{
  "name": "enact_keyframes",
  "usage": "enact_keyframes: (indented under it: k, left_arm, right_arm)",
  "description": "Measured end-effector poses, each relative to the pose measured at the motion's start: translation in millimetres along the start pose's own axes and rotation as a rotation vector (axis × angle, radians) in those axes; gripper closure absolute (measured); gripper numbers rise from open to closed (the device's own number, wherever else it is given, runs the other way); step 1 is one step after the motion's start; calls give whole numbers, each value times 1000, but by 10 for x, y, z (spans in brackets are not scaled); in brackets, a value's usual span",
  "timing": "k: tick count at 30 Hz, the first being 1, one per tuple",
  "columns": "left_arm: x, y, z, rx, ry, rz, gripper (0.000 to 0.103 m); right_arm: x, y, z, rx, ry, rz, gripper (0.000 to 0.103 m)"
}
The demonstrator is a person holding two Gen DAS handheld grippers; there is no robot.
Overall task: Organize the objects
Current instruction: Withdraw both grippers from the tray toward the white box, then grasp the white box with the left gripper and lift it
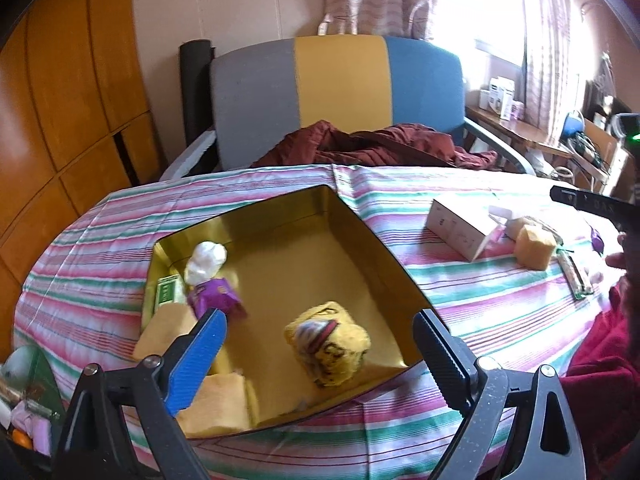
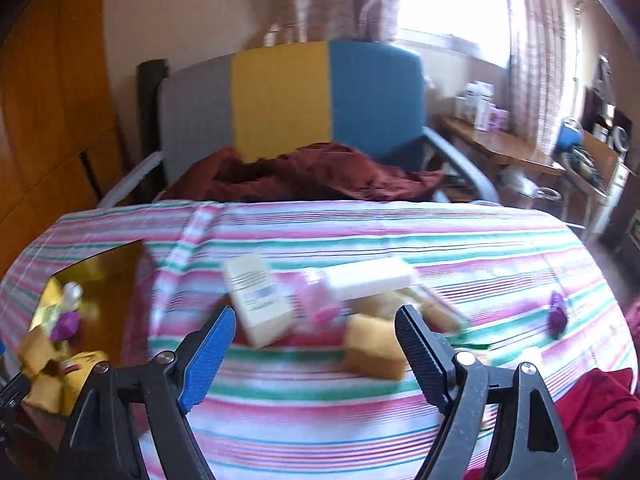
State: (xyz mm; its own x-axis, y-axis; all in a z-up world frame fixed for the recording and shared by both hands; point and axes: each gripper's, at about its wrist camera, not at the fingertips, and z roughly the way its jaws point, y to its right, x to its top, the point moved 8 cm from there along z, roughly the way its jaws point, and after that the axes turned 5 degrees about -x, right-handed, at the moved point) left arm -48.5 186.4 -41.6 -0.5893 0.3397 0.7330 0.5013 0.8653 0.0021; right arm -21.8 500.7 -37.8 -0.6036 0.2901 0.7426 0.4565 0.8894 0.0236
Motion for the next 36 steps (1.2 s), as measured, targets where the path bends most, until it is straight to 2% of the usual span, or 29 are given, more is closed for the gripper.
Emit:
enact_keyframes:
  k: [5,7,21,29,36]
  left_arm:
    - [47,229,106,-33,-20,43,8]
    - [71,327,158,-52,-32,55,8]
    - [513,1149,737,-218,-123,66,7]
    - [774,1431,1262,-294,-216,-44,5]
    - [905,1575,1761,-282,-302,-150,4]
  right_arm:
    - [-27,462,214,-48,-24,109,20]
    - [-75,596,283,-35,-50,180,20]
    - [-171,868,334,29,-93,365,20]
    - [-191,786,375,68,-117,354,20]
    - [-201,742,405,90,-134,346,20]
